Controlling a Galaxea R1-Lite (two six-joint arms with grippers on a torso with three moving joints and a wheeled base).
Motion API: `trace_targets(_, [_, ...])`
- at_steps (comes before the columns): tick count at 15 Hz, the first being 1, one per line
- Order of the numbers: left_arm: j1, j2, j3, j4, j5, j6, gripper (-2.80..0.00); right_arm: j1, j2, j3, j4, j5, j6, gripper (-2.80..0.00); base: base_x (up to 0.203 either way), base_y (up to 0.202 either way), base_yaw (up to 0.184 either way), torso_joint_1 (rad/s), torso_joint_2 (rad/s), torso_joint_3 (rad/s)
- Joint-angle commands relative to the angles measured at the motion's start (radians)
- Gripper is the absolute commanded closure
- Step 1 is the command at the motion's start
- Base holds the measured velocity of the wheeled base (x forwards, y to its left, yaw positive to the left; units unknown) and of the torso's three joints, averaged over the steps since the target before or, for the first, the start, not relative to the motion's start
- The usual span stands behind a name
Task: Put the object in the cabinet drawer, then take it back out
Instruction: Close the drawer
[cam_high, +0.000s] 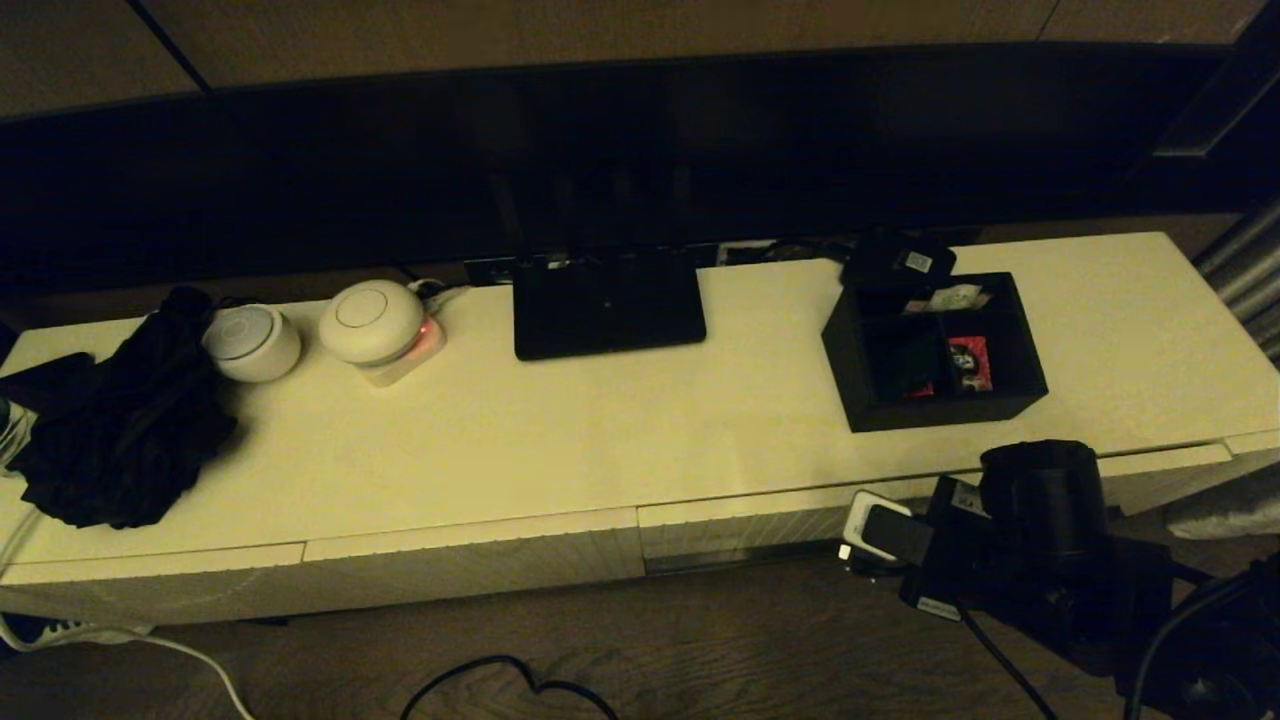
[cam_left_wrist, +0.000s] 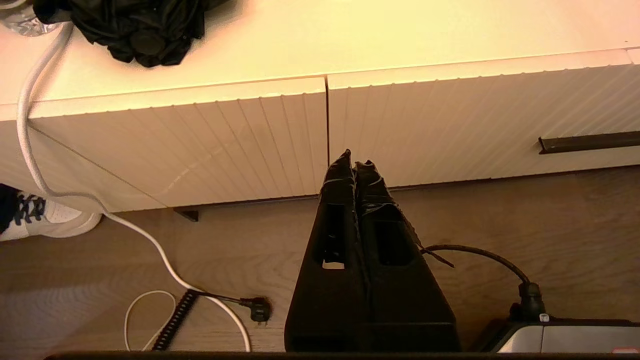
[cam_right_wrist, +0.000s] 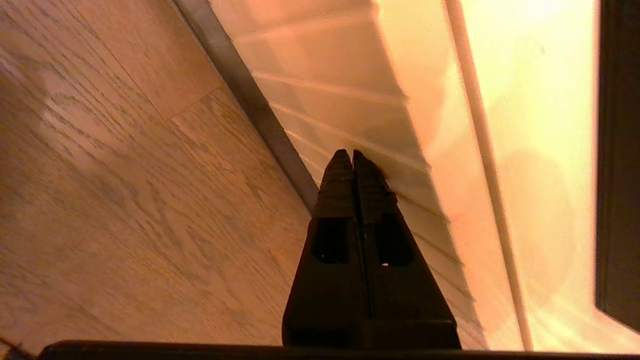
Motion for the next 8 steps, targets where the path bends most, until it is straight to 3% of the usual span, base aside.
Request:
trace_targets(1, [0.000,0.000,0.003,0.000,0.000,0.000,0.00,0.006,-0.091,0.034,0.024,-0.001,-0.005,0.00,0.000,0.000,0.000,0.000,0.00,0.000])
trace_targets(5, [0.000,0.000,0.003,0.000,0.000,0.000,0.00,0.004,-0.322,0.054,0.200,-0.011,0.005,0.00,0.000,0.000,0.000,0.000,0.00,0.000])
trace_targets(8, [0.000,0.000,0.003,0.000,0.000,0.000,0.00,-0.048,-0.504,0.032,0.362,-0.061,0.030,0.00,0.000,0.000,0.000,0.000,0.00,0.000])
